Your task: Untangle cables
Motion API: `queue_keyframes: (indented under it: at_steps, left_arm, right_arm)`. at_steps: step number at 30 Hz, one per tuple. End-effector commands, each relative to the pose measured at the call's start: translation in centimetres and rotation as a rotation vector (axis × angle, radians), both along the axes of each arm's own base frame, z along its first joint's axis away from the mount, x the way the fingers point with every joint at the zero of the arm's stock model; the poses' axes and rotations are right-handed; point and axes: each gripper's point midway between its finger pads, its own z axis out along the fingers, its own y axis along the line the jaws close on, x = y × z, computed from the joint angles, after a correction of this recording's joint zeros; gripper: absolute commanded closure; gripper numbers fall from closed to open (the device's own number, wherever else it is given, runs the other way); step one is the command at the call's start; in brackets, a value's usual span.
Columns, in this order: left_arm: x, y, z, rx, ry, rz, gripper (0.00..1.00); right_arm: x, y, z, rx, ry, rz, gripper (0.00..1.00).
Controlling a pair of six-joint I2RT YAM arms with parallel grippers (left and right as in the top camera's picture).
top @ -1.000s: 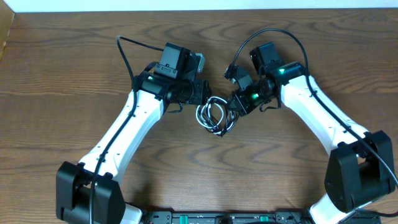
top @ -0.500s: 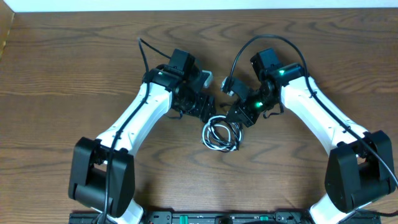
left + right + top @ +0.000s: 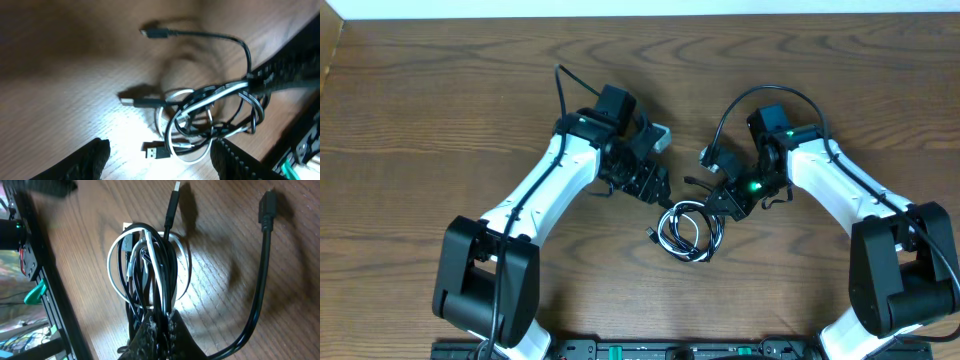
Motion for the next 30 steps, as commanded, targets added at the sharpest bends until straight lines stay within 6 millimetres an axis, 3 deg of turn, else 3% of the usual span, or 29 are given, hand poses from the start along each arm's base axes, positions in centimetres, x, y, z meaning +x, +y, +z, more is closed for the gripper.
queue_keyframes:
  at_steps: [1, 8, 13, 16, 19, 30]
  left_arm:
    - [-1.7, -1.0, -0.9, -0.023, 0.007, -0.112, 0.30]
    - [-3.5, -2.9, -2.0, -0.002, -0.043, -0.280, 0.30]
    - [-2.9, -3.7, -3.1, 0.008, -0.120, -0.301, 0.30]
    - [-1.1, -3.3, -3.6, 0.056, -0.198, -0.278, 0.30]
    - [-0.6, -3.7, -3.3, 0.042, -0.224, -0.277, 0.30]
    - [-1.4, -4.9, -3.0, -0.039, -0.172, -0.253, 0.31]
  right_arm:
    - [-0.2, 0.2, 0.3, 0.027, 0.008, 0.002, 0.99]
    - [-0.5, 0.1, 0.3, 0.024, 0.020, 0.003, 0.99]
    - [-0.6, 0.0, 0.3, 0.022, 0.030, 0.003, 0.99]
    - [-0.8, 0.0, 0.3, 0.019, 0.038, 0.003, 0.99]
    - [-0.9, 0.0, 0.3, 0.019, 0.039, 0.004, 0.99]
    - [-0.4, 0.0, 0.7, 0.056, 0.037, -0.013, 0.99]
